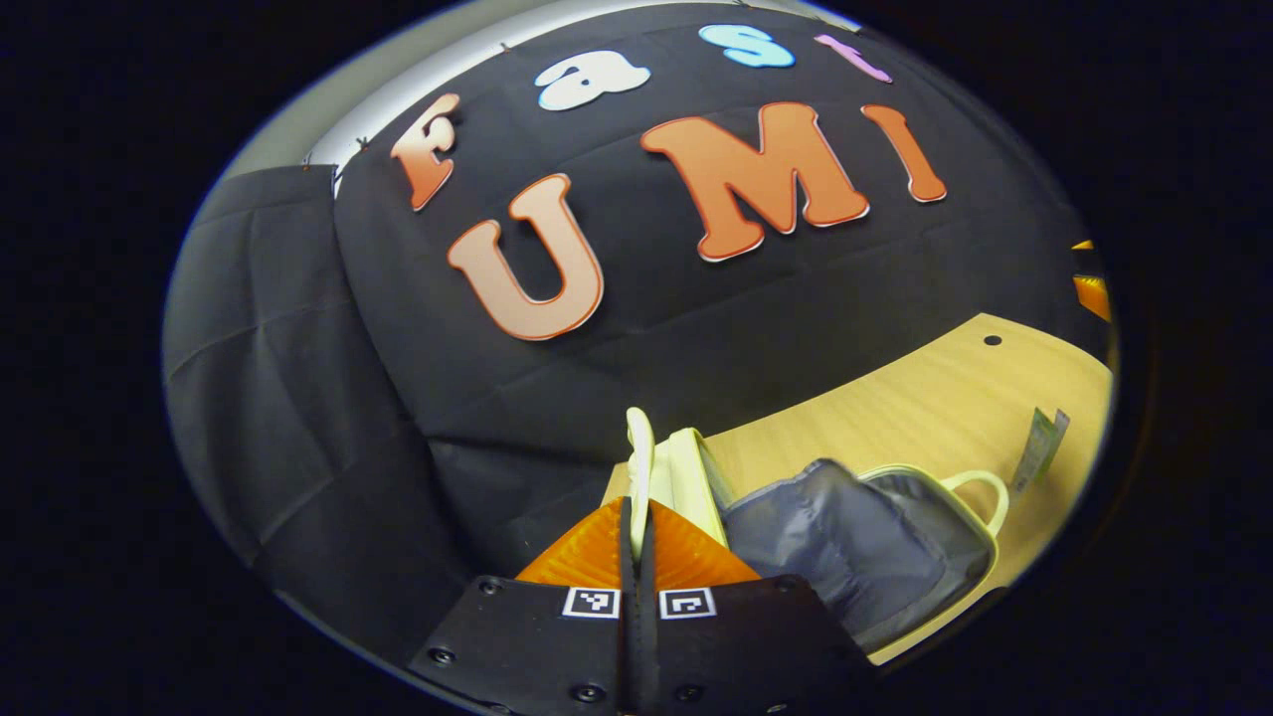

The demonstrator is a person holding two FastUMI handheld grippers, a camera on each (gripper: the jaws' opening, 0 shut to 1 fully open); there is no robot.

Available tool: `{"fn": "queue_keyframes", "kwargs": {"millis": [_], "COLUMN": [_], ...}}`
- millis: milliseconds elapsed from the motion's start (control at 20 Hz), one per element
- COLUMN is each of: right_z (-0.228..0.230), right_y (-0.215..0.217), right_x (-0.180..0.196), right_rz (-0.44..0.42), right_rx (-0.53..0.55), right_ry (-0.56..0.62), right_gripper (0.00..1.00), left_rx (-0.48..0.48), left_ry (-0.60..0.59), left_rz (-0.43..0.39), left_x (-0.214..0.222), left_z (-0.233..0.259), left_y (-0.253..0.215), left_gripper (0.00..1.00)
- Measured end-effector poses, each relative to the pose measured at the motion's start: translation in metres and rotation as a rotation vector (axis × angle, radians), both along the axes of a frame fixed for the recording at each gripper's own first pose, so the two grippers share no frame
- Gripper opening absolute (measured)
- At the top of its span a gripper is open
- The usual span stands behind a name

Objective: First open the suitcase, pack the skin care products into it, and then close the suitcase.

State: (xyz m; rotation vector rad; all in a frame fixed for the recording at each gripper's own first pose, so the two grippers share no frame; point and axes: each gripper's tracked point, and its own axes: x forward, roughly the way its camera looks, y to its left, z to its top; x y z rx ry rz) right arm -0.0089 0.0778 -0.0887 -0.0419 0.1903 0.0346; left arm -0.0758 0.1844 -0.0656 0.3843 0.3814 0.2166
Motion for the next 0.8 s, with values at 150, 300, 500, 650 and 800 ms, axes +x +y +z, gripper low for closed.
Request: {"fn": "queue_keyframes", "kwargs": {"millis": [150, 300, 500, 650, 800], "right_z": [-0.002, -0.008, -0.015, -0.029, -0.035], "right_y": [0.017, 0.031, 0.046, 0.052, 0.051], "right_x": [0.001, -0.004, -0.013, -0.017, -0.015], "right_rz": [-0.033, -0.062, -0.067, -0.058, -0.063], "right_rx": [-0.007, -0.012, -0.020, 0.008, 0.057], "right_ry": [0.021, 0.048, 0.071, 0.107, 0.120], "right_gripper": [0.95, 0.96, 0.96, 0.96, 0.96], "left_rx": [-0.045, -0.044, -0.081, -0.079, -0.094], "left_ry": [0.005, 0.039, 0.080, 0.120, 0.080], "left_rz": [0.027, 0.069, 0.152, 0.256, 0.241], "left_x": [0.003, -0.005, -0.017, -0.036, -0.033], "left_z": [-0.006, -0.018, -0.039, -0.050, -0.044], "left_y": [0.013, 0.034, 0.050, 0.061, 0.048], "left_gripper": [0.00, 0.00, 0.02, 0.09, 0.18]}}
